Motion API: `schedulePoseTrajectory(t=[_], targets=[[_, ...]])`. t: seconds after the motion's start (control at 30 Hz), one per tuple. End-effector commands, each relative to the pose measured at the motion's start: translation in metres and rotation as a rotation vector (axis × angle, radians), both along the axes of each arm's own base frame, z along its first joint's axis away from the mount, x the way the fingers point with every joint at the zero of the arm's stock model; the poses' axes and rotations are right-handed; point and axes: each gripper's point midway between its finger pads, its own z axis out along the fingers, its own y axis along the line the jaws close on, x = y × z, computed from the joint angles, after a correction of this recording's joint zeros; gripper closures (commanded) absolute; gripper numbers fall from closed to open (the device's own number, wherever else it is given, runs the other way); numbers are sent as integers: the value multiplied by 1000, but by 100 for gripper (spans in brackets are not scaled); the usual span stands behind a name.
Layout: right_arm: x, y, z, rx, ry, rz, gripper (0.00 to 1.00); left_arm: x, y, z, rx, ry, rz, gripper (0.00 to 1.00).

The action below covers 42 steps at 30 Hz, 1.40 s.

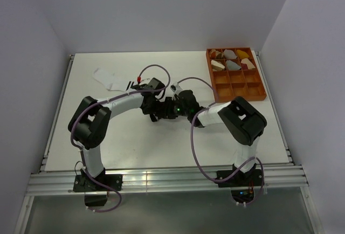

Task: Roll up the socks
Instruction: Roll the sock at the center of the board.

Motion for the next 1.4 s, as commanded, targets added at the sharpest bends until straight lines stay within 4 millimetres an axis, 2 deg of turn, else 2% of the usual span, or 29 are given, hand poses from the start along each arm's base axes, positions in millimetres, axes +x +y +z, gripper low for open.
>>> schedulePoseTrajectory(t=[0.0, 0.2, 0.47, 0.5, 0.6, 0.67, 0.7, 0.77, 0.8, 0.83, 0.87, 0.9, 0.93, 0.97, 1.0, 1.03, 1.13, 1.37], targets=[[1, 13, 10, 41, -52, 33, 69, -11, 13, -17, 87, 71, -19, 100], [-4, 17, -17, 18, 6, 41, 75, -8, 7, -16, 57, 61, -15, 100], [-6, 9, -51, -44, 131, -8, 78, -9, -5, -14, -26, 43, -16, 100], [-7, 6, -57, -58, 151, -14, 78, -9, -6, -14, -39, 42, -15, 99], [-6, 3, -63, -66, 197, -26, 78, -9, -11, -8, -81, 19, -21, 87], [-5, 2, -65, -65, 219, -33, 78, -8, -14, -5, -113, -1, -26, 80], [-6, 2, -66, -60, 228, -26, 78, -7, -15, 5, -139, -24, -31, 70], [-4, -1, -67, -59, 238, -32, 78, -12, -12, 5, -186, -23, -34, 62], [-5, -1, -68, -64, 241, -31, 78, -5, -16, 12, -234, -66, -43, 57], [-3, -1, -65, -59, 238, -29, 78, -8, -6, 14, -257, -78, -30, 50], [-4, -1, -66, -63, 238, -24, 78, -10, -6, 18, -302, -82, -41, 48], [-4, -1, -66, -65, 243, -23, 78, -1, -11, 36, -367, -158, -60, 46], [-3, -1, -65, -65, 242, -21, 78, -5, 4, 26, -374, -147, -38, 43], [-3, 0, -63, -63, 239, -19, 78, -5, 4, 30, -426, -161, -55, 43], [-3, 0, -62, -62, 237, -17, 78, 3, 3, 44, -482, -232, -62, 42], [-4, 0, -62, -62, 241, -13, 78, 2, 18, 37, -503, -239, -39, 42], [-4, 0, -61, -61, 241, -10, 78, 6, 28, 42, -596, -298, -40, 43], [-2, 3, -60, -59, 250, 4, 78, 3, 18, 39, -694, -333, -114, 43]])
